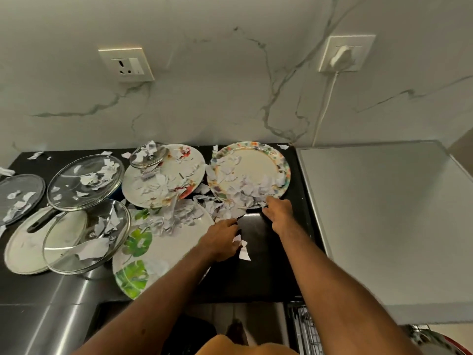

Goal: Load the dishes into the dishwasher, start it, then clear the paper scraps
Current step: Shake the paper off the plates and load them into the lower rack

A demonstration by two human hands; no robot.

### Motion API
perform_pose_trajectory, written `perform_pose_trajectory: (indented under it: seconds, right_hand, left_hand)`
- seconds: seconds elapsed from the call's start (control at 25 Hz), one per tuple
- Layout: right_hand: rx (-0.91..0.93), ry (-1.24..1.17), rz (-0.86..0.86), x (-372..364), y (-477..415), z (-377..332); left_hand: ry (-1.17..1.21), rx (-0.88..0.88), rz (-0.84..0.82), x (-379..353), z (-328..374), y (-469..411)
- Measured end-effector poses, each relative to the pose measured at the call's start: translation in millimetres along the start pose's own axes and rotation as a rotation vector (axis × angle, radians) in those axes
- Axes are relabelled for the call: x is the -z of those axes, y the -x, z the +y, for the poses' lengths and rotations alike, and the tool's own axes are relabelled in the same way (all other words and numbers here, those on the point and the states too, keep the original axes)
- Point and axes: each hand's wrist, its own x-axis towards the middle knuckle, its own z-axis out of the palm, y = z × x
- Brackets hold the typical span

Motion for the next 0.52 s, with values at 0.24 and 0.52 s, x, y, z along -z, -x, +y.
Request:
perform_pose_trajectory:
  seconds: [0.24,0.52]
  right_hand:
    - [0.02,0.028,0.02,-2,0,-7]
    - [0.166,0.086,-0.05,50,23,-11]
  left_hand:
    - [0.047,-0.034,0.012,1,-9,0]
    - [0.614,0.261,0.481,7,-4,8]
